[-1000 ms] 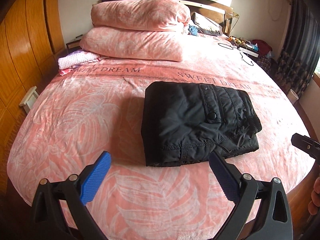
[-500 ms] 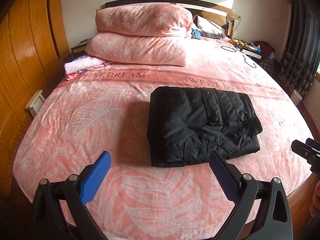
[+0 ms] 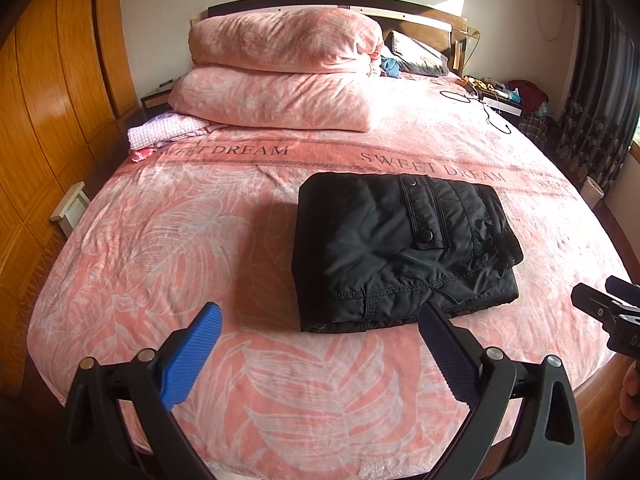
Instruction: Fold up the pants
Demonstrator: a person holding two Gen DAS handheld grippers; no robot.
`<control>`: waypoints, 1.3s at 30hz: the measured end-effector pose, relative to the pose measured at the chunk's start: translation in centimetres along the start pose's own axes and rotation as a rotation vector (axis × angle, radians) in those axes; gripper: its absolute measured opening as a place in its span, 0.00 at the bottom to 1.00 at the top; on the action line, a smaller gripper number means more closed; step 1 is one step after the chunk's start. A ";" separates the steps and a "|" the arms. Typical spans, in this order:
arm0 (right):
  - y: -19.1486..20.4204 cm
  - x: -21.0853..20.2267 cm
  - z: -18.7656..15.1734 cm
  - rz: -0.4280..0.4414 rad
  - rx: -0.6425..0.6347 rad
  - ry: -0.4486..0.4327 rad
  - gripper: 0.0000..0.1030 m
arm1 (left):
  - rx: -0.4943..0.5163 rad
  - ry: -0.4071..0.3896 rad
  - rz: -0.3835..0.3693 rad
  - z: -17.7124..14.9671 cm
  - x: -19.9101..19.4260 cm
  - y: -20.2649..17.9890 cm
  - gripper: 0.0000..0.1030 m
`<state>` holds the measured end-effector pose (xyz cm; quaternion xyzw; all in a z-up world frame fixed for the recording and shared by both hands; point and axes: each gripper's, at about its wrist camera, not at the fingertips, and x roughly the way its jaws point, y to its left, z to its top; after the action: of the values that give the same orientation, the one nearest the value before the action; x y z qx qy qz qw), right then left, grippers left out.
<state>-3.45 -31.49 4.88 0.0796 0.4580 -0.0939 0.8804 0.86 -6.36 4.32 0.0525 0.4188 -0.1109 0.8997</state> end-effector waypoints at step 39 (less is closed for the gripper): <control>0.0 1.4 -0.2 -0.018 -0.010 0.024 0.97 | 0.011 0.016 -0.012 0.0 0.9 0.1 0.96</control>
<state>-2.84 -31.58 3.65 0.0723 0.4697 -0.0985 0.8743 1.46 -6.38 3.61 0.0559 0.4258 -0.1180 0.8953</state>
